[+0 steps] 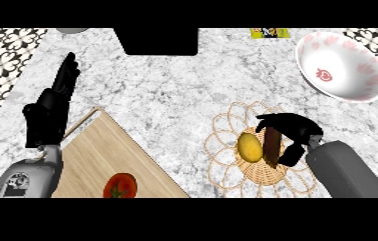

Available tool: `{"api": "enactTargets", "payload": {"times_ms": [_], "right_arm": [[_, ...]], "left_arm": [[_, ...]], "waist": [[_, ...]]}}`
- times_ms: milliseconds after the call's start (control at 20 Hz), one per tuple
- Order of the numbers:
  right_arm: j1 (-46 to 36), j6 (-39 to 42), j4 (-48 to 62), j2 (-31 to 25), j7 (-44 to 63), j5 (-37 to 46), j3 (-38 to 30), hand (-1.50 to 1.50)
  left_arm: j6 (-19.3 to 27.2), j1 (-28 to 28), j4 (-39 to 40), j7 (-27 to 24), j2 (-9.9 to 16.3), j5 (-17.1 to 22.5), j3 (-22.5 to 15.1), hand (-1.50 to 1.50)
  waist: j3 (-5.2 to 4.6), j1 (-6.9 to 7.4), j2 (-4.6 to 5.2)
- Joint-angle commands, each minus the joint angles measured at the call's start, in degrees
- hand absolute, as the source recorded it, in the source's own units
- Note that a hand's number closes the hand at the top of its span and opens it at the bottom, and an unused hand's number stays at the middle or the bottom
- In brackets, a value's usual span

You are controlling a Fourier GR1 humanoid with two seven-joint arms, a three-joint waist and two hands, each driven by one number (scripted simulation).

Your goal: Pick the sweet potato from the placemat and place it in the bowl

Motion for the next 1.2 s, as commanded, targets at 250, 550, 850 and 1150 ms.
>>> {"api": "enactTargets", "payload": {"times_ms": [250,550,850,1150], "right_arm": [[2.0,-6.7,4.5,2.5,-8.5,6.1,0.7,1.50],[0.7,-9.3,2.0,13.2,2.0,6.4,-0.7,1.50],[-4.1,-22.2,0.4,24.3,20.8,3.1,6.3,1.50],[-3.0,-31.0,-12.6,24.6,28.9,-2.7,11.7,1.50]], "left_arm": [[0.3,-1.4,0.6,0.5,-2.3,-1.8,0.0,0.00],[-0.8,0.2,2.0,-3.1,-1.4,-1.5,1.4,0.00],[-2.6,-1.2,3.8,-4.0,0.1,-0.5,2.6,0.00],[-2.5,-0.8,1.1,-1.0,-0.5,-0.5,2.6,0.00]], "waist": [[0.34,-0.15,0.38],[0.30,-0.27,0.34],[0.32,0.96,0.60],[0.33,-0.05,0.13]]}}
